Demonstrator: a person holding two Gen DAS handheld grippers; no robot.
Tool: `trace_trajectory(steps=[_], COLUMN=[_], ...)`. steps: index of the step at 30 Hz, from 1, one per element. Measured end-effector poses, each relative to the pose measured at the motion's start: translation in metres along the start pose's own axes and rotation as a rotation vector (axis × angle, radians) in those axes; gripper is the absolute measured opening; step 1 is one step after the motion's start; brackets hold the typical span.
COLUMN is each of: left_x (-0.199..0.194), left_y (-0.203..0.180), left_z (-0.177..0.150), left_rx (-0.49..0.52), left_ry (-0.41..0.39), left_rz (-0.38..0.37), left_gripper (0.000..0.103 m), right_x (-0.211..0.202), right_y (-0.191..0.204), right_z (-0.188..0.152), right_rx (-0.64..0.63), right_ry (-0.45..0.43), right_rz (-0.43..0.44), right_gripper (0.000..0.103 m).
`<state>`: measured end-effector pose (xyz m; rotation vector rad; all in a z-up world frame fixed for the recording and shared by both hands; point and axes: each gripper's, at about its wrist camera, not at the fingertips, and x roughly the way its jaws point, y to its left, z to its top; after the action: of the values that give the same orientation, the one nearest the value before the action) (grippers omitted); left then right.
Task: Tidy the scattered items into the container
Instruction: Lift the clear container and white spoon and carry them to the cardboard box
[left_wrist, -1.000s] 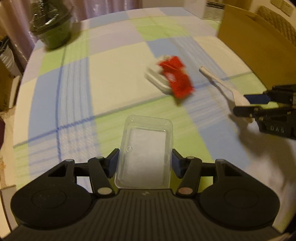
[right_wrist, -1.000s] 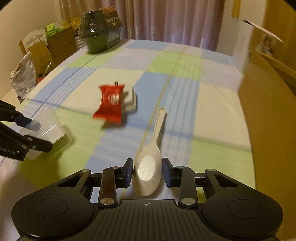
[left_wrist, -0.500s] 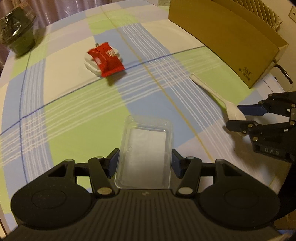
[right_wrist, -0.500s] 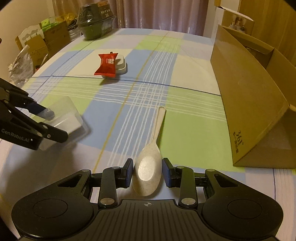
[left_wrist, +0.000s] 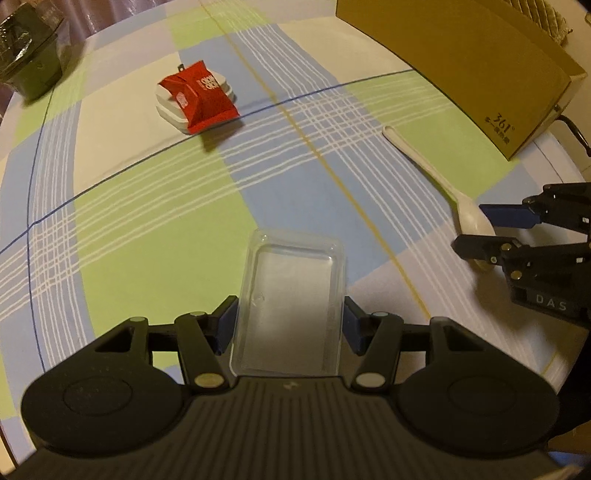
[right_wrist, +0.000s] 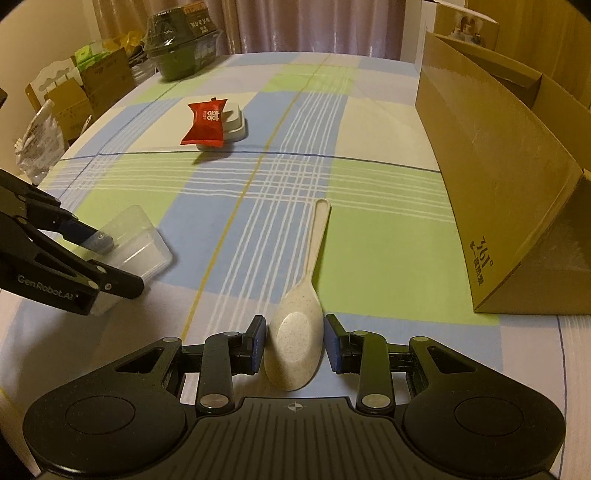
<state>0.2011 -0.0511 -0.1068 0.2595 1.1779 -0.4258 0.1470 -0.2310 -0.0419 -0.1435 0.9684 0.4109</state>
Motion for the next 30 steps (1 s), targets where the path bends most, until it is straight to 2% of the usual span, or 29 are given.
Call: trace_trajectory(steps=[12, 17, 30], left_x=[-0.004, -0.015, -0.049], left_y=[-0.006, -0.009, -0.026], left_z=[-0.005, -0.010, -0.012], left_rx=[-0.024, -0.059, -0.076], left_ry=[-0.003, -0.018, -0.058], left_rz=[0.005, -0.005, 0.002], left_gripper=[0.053, 0.053, 0.053], right_x=[-0.007, -0.018, -0.058], right_y=[0.002, 0.005, 0.006], right_z=[0.003, 0.002, -0.003], right_rx=[-0.012, -0.026, -0.030], right_ry=[-0.028, -0.044, -0.087], right_rz=[-0.007, -0.011, -0.027], right_gripper=[0.036, 0.036, 0.036])
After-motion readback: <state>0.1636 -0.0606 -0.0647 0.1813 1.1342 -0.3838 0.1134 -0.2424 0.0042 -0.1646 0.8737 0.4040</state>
